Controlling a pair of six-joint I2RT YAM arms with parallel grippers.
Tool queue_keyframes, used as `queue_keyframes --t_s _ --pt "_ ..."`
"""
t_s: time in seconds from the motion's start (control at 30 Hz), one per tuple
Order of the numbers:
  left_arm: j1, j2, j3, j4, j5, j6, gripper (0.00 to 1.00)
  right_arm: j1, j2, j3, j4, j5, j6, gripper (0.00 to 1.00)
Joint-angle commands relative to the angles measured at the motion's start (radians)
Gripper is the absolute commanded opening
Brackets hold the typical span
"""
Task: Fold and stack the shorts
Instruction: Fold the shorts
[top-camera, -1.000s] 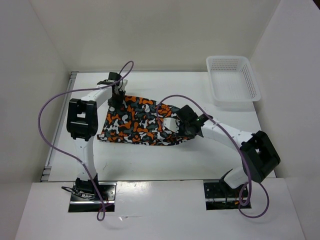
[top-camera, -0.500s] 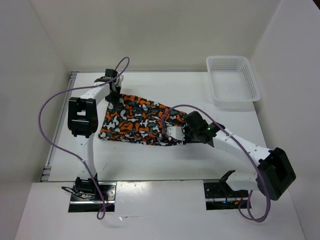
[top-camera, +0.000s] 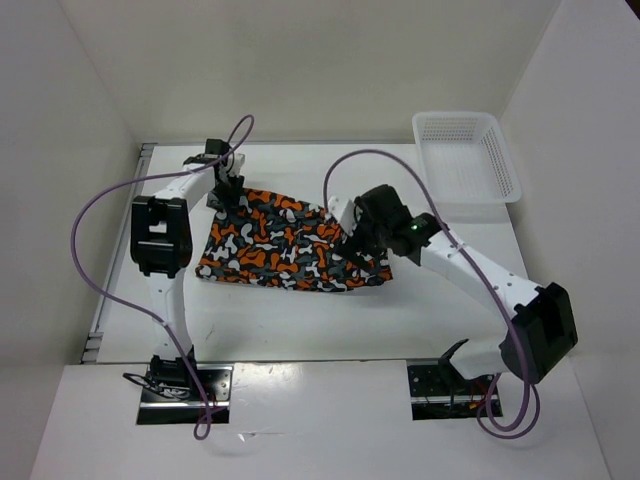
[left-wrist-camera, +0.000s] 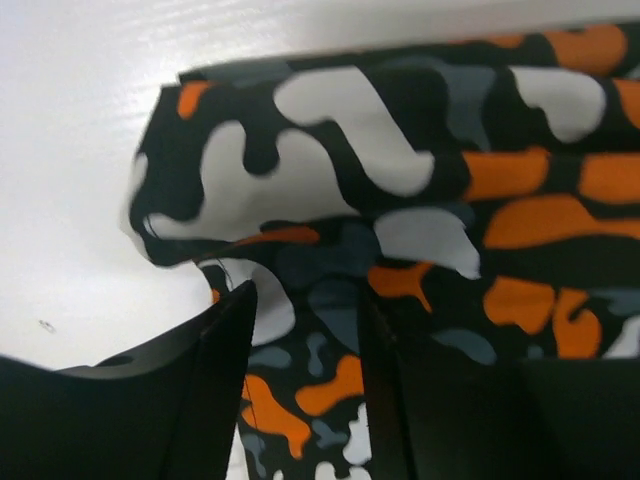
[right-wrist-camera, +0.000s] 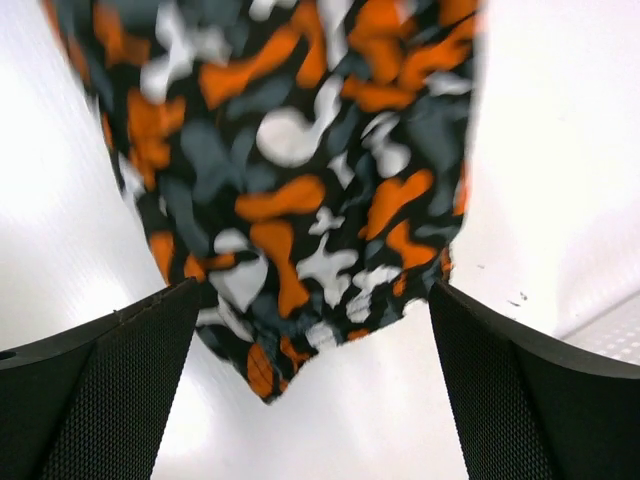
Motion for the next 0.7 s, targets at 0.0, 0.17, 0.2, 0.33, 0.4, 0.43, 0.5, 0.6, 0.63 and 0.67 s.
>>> queue_keyframes --t_s 0.0,0.17,0.2,0.33,0.4,0.43,0.5,0.6,0.63,0.67 --pt "-0.003 -0.111 0.001 -0.062 0.070 0.001 0.53 -0.064 0.006 0.121 0.017 -0.059 0.312 1.00" --pt "-0.003 -0.159 0.011 -0.082 0.067 0.001 0.58 -0.265 0.120 0.148 0.013 -0.160 0.700 1.00" --pt "-0.003 -0.168 0.011 -0.093 0.067 0.001 0.58 -0.291 0.155 0.135 0.002 -0.188 0.733 1.00" --pt "0.020 -0.194 -0.067 -0.102 0.042 0.001 0.59 -0.381 0.253 0.094 0.002 -0.259 0.825 0.95" --pt "0.029 -0.217 -0.100 -0.102 0.042 0.001 0.61 -0.381 0.283 0.070 0.011 -0.259 0.825 0.95" --pt "0.029 -0.217 -0.117 -0.102 0.042 0.001 0.62 -0.391 0.307 0.069 0.022 -0.234 0.825 0.95" --pt "0.039 -0.228 -0.160 -0.102 0.042 0.001 0.64 -0.401 0.326 0.033 0.036 -0.234 0.825 0.95" --pt "0.039 -0.228 -0.216 -0.102 0.042 0.001 0.67 -0.401 0.346 -0.021 0.062 -0.257 0.847 0.95" --pt "0.039 -0.228 -0.229 -0.102 0.042 0.001 0.67 -0.401 0.358 -0.047 0.074 -0.257 0.862 0.94" --pt "0.048 -0.219 -0.239 -0.102 0.042 0.001 0.67 -0.401 0.358 -0.058 0.074 -0.268 0.871 0.92"
